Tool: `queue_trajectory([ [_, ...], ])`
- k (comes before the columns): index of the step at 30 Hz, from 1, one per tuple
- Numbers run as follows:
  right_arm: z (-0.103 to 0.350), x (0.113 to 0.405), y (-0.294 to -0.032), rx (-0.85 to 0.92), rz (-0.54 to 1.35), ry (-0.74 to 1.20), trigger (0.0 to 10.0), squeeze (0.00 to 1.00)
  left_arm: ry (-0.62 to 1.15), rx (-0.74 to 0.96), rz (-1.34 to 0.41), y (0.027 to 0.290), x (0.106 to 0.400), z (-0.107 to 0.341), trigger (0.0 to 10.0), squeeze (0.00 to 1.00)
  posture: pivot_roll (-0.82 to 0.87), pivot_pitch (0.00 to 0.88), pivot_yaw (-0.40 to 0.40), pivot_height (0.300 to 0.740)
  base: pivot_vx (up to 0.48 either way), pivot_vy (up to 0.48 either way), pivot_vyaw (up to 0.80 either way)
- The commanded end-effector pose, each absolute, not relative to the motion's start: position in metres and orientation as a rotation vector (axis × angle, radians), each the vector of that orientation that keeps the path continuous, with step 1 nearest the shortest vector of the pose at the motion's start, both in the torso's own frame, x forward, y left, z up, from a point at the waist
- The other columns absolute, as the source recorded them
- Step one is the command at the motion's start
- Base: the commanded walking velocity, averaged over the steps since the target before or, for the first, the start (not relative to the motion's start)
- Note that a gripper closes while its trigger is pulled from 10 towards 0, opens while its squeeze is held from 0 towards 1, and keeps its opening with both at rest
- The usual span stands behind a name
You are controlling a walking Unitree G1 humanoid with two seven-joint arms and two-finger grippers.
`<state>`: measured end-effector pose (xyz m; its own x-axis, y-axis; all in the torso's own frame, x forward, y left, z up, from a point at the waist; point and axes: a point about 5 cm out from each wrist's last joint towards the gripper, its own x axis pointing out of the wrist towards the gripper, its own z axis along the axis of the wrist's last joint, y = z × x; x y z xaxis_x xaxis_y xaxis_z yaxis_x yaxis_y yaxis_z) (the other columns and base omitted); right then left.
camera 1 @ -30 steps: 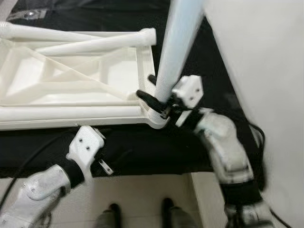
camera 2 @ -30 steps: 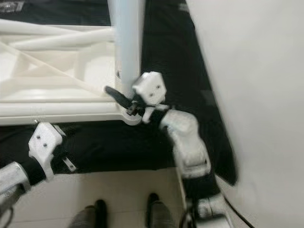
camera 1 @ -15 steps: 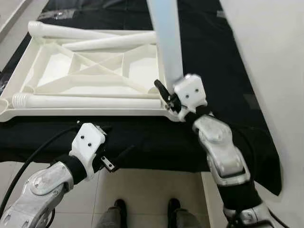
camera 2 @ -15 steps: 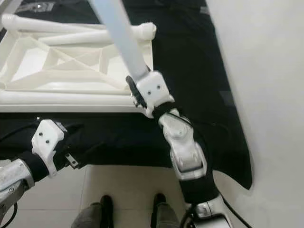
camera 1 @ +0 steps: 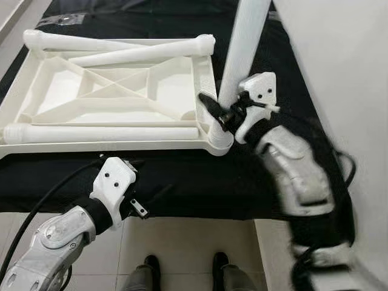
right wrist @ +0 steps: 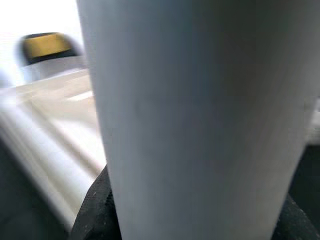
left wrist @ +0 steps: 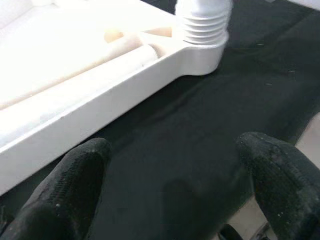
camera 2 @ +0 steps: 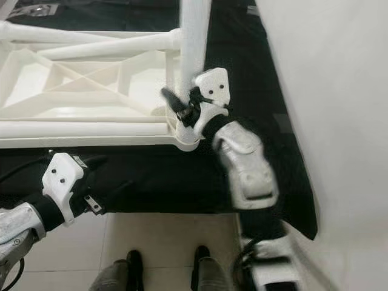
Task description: Building children table
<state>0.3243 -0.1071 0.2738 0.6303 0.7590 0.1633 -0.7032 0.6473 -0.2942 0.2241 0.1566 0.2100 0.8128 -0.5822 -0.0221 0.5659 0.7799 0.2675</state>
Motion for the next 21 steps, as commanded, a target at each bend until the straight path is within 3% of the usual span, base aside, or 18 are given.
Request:
queue_trajectory([
  [1,0.234,0.318,-0.090,-0.176,1.038,-0.109,10.0,0.00,-0.051,0.262,-0.635,0.154,0.222,0.206,10.0,0.00,0.11,0.360,-0.050,0.740,0.000,0.000,0.00],
  [13,0.238,0.320,-0.088,-0.203,1.274,-0.104,10.0,0.00,-0.046,0.256,-0.638,0.153,0.219,0.206,10.0,0.00,0.11,0.380,-0.049,0.740,0.000,0.000,0.00],
  [21,0.231,0.342,-0.089,-0.223,1.045,-0.006,10.0,0.00,-0.045,0.258,-0.634,0.153,0.218,0.206,10.0,0.00,0.11,0.388,-0.065,0.740,0.000,0.000,0.00],
])
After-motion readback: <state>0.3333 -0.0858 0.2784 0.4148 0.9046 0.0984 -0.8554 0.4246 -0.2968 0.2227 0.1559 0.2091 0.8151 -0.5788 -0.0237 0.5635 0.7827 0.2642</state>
